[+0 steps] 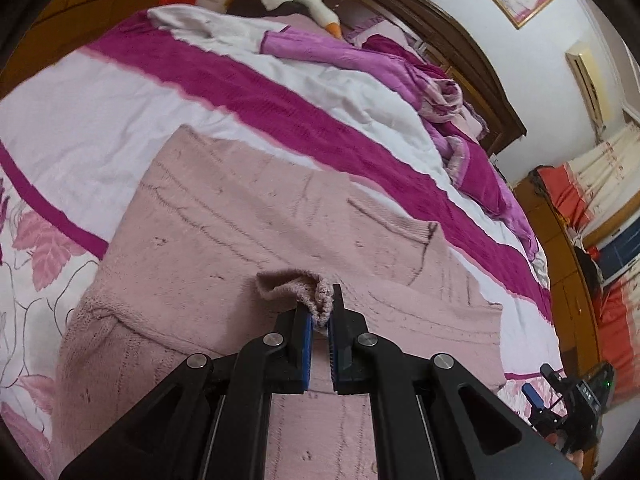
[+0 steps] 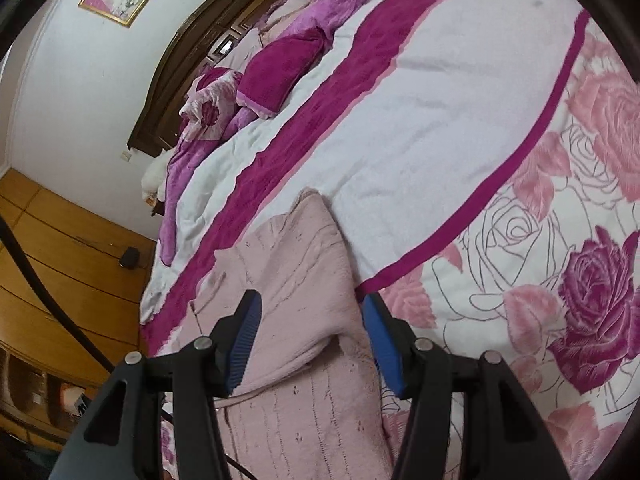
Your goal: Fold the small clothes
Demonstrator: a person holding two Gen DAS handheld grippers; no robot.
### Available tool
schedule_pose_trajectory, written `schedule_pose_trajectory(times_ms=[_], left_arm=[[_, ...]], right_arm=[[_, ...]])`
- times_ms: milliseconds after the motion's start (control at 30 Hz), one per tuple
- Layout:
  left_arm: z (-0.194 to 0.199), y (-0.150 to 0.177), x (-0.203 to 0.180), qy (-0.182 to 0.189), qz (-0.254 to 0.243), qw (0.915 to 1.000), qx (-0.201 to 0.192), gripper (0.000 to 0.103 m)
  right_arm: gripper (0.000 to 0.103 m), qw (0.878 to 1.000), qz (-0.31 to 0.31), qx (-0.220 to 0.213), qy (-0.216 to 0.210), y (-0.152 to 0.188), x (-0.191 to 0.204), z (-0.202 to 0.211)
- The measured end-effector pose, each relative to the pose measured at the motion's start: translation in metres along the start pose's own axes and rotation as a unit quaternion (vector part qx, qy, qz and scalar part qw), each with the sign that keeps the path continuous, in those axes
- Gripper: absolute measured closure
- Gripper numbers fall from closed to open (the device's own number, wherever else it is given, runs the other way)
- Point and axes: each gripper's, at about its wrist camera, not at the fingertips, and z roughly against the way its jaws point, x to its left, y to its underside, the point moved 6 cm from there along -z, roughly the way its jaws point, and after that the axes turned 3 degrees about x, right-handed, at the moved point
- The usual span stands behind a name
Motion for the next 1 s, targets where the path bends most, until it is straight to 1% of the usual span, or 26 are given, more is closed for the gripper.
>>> schedule_pose_trajectory(times_ms=[133,233,300,367,400,500,533,667,733,833,900,1000], left_arm=[[0.001,-0.009,0.004,-0.012,-0.01,0.9998,-0.008,0.103],[0.009,-0.018,0.007,-0.034,-0.019,0.9989,-0.025,0.103],[0.01,-0.022,0.015,-0.053,-0.013,0.9979,-0.033,0.103],[0.001,-0.021,0.021,-0.063,-0.011,0.9979,-0.013,0.103],[-0.006,-0.018,0.025,-0.083,-0.013,0.9965,0.0,0.103],[-0.02,-0.01,0.037,-0.123,-0.01,0.9921,0.023,0.103],[-0.023,-0.007,0.041,-0.128,-0.003,0.9913,0.031,0.103],[-0.015,0.004,0.051,-0.11,0.022,0.9932,0.033,0.103],[-0.003,0.011,0.051,-0.105,0.027,0.9936,0.032,0.103],[0.018,0.025,0.048,-0.083,0.034,0.9955,0.03,0.103],[0.033,0.035,0.046,-0.077,0.032,0.9961,0.031,0.103],[0.056,0.054,0.047,-0.064,0.025,0.9971,0.032,0.101]], right_arm=[[0.046,0.999,0.03,0.002,0.031,0.003,0.002,-0.005],[0.046,0.999,0.024,0.019,0.031,0.004,-0.002,-0.012],[0.046,0.999,0.019,0.025,0.04,0.004,-0.008,-0.016],[0.046,0.998,0.018,0.03,0.044,0.004,-0.01,-0.02],[0.046,0.998,0.02,0.032,0.044,0.005,-0.009,-0.022],[0.046,0.997,0.038,0.037,0.05,0.01,-0.002,-0.024],[0.046,0.997,0.047,0.037,0.054,0.012,0.0,-0.025],[0.046,0.992,0.089,0.03,0.086,0.016,0.006,-0.026],[0.046,0.99,0.093,0.021,0.105,0.015,0.005,-0.027],[0.046,0.991,0.095,0.018,0.098,0.017,0.01,-0.026],[0.046,0.99,0.108,0.02,0.093,0.02,0.016,-0.026],[0.046,0.983,0.143,0.014,0.113,0.027,0.024,-0.026]])
